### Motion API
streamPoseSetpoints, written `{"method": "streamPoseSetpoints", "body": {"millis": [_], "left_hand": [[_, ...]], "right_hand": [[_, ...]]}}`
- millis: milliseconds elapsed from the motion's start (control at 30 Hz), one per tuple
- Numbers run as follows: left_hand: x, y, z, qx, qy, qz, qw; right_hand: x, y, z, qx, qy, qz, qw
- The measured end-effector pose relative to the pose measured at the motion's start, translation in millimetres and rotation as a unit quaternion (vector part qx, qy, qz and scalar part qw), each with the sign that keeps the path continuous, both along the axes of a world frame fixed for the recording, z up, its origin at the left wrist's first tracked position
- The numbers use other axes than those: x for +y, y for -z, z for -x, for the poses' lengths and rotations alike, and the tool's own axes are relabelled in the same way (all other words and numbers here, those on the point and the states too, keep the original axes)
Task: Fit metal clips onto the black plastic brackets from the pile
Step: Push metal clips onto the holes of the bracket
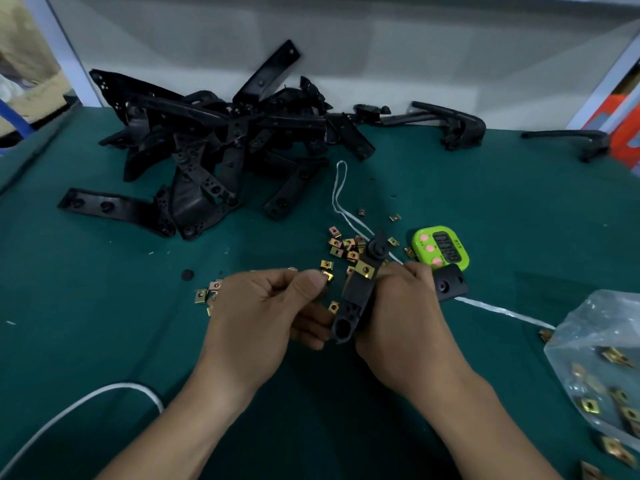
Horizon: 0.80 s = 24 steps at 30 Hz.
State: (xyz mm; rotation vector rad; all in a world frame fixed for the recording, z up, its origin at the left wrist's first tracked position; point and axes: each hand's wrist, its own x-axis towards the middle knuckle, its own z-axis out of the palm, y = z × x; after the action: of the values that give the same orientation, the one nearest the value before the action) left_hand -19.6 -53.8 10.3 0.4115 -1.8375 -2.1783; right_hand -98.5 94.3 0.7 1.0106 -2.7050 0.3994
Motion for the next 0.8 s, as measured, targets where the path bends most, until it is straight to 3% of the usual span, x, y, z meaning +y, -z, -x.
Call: {"method": "streamPoseSetpoints", "body": {"millis": [133,300,533,700,800], "left_hand": [[-7.7,0.7,-0.8,-0.024,-0.02,0.11,0.993],[-8.7,5.4,-1.5,0.028,-0.039,0.167,0.985],[-5.0,-2.3,-1.1,0.047,-0.005,0.085,0.995],[-3.7,-2.1,-1.3,-0.01,0.066,0.094,0.993],[-1.8,-5.6,-2.2,-0.041,0.082,0.055,0.994]], "right_hand": [[-0.3,-2.5,0.4,-0.002,-0.008,0.015,1.0],[1.3,-2.3,-1.5,-0.021,0.0,0.029,0.999],[-0.9,-7.6,-2.0,-0.015,0.007,0.0,1.0],[4.7,-8.9,-0.9,0.021,0.033,-0.001,0.999],[11.4,-11.9,2.5,0.032,0.066,0.009,0.997]]}}
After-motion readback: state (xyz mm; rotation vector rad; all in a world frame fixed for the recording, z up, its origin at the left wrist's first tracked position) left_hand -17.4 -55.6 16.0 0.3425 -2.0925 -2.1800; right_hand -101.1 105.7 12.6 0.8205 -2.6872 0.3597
